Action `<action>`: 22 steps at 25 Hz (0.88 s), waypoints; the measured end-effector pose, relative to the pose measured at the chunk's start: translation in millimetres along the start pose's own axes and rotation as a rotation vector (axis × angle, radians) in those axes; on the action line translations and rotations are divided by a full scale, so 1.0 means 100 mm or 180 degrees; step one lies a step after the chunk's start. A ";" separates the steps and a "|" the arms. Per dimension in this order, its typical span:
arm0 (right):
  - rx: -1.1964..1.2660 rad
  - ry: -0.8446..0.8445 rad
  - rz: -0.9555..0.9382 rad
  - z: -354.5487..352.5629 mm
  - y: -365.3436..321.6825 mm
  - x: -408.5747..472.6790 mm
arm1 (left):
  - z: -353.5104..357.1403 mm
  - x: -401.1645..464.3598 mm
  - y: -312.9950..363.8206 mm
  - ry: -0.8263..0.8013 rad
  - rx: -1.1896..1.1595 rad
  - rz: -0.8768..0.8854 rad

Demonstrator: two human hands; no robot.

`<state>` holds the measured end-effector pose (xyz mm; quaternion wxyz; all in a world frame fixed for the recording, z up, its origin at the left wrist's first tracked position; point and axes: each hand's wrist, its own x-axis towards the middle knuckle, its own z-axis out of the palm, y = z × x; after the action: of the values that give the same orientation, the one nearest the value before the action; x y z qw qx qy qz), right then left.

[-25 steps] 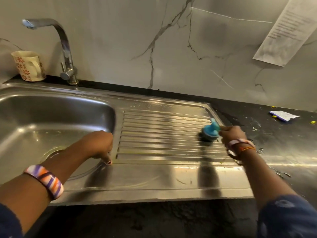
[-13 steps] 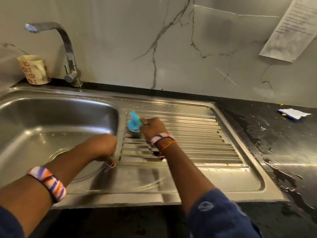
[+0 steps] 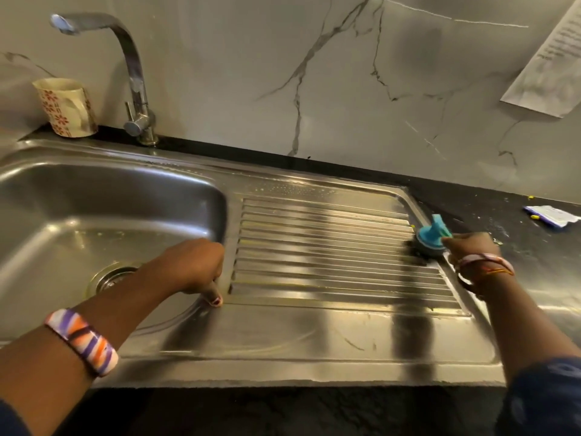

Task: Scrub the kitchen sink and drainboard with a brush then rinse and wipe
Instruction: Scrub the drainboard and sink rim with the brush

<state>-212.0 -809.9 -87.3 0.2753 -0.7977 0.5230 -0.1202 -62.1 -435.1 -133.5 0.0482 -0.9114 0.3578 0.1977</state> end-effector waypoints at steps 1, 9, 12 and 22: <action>-0.0089 -0.0020 -0.0073 0.07 -0.10 -0.06 | -0.01 0.01 -0.02 0.0008 -0.0102 0.0006; 0.0312 -0.1492 -0.1690 1.65 -1.79 -1.18 | -0.20 0.19 -0.05 0.0212 -0.0404 -0.0182; 0.0298 -0.1583 -0.1703 1.60 -1.73 -1.01 | -0.22 0.29 -0.09 0.0062 -0.0368 -0.0055; -0.0253 -0.0043 0.0159 0.23 -0.53 0.29 | -0.16 0.47 -0.18 -0.0136 0.0166 0.0106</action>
<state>-148.1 -812.4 -79.1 0.2498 -0.7955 0.5452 -0.0871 -13.4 -455.0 -138.7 0.0763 -0.8993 0.3768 0.2085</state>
